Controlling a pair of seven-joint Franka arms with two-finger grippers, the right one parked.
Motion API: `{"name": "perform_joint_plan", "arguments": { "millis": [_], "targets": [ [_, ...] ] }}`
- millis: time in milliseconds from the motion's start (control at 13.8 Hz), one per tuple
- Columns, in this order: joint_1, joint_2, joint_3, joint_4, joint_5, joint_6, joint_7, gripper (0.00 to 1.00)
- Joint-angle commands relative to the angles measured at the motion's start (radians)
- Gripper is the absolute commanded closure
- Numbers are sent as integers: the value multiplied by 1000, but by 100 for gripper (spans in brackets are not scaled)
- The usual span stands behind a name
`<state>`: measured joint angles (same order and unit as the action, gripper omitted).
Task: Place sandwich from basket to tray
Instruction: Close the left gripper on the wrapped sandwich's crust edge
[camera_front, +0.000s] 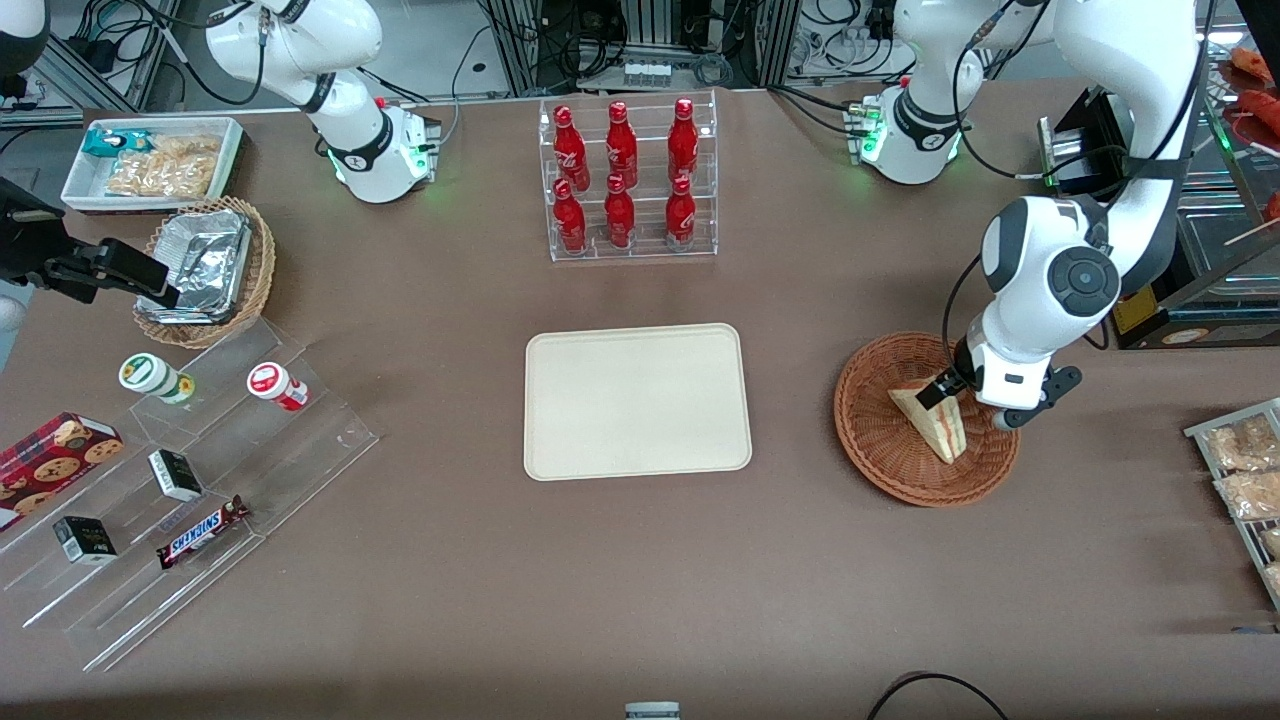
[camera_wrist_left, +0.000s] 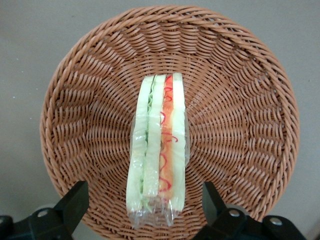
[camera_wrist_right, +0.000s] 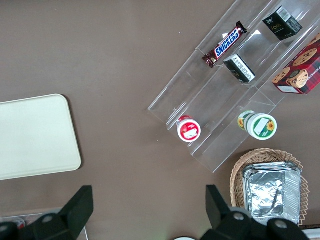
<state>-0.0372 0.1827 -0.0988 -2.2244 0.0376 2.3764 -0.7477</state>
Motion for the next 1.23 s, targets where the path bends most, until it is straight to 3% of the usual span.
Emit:
{"name": "perform_joint_plan", "arguments": {
  "millis": [0,362,435,580,725,870,1159],
  "targets": [
    [-6,30,2,-4,-15,44,-16,0],
    [-6,66,2,-4,-15,78,-16,2],
    [-6,70,2,-3,-15,76,-18,10],
    [-6,70,1,-3,-15,73,-33,58],
    [-7,69,1,-1,-15,67,-47,81],
    [-9,67,1,2,-15,66,-52,89],
    [-33,47,1,70,-10,-41,-41,89]
  ]
}}
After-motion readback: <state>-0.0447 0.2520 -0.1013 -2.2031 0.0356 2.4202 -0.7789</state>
